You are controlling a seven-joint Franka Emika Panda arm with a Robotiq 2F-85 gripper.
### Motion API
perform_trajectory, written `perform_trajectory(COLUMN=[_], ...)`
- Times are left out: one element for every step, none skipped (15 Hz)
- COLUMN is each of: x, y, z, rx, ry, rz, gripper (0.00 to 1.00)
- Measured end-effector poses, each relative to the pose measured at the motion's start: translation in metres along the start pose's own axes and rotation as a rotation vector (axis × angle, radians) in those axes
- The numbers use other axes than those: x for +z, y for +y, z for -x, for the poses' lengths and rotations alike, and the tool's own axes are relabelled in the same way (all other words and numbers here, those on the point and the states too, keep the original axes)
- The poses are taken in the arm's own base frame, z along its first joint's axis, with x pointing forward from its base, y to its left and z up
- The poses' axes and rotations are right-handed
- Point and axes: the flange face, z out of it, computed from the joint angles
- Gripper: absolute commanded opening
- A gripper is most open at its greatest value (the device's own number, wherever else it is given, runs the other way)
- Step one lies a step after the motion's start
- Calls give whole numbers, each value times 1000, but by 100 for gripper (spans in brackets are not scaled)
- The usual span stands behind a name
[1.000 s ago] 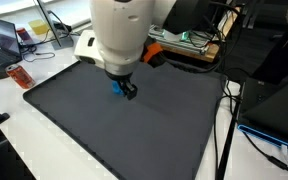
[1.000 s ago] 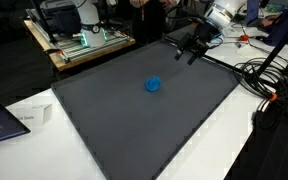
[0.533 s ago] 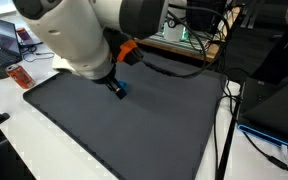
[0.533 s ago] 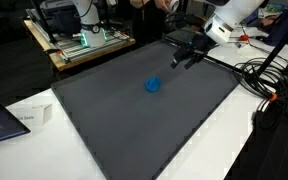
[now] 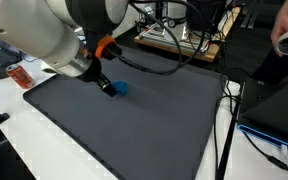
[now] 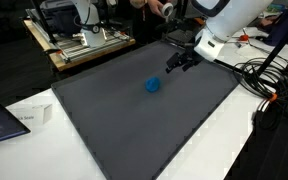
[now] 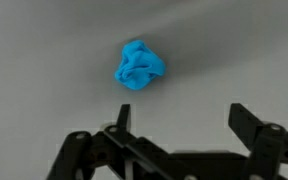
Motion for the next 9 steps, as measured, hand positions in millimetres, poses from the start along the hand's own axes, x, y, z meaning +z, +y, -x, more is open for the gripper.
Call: perform_trajectory(x=[1, 3, 5, 7, 9, 11, 12, 14, 16], y=[6, 11, 17, 22, 27, 31, 34, 37, 40], z=[-4, -9, -12, -16, -20, -22, -25, -29, -32], rx=[6, 11, 16, 23, 28, 32, 35, 33, 29], ry=[-8, -17, -23, -29, -34, -39, -42, -44, -44], rz=[-28, -52, -73, -90, -104, -119, -137, -157, -180], gripper=[100, 100, 100, 100, 100, 100, 100, 100, 100])
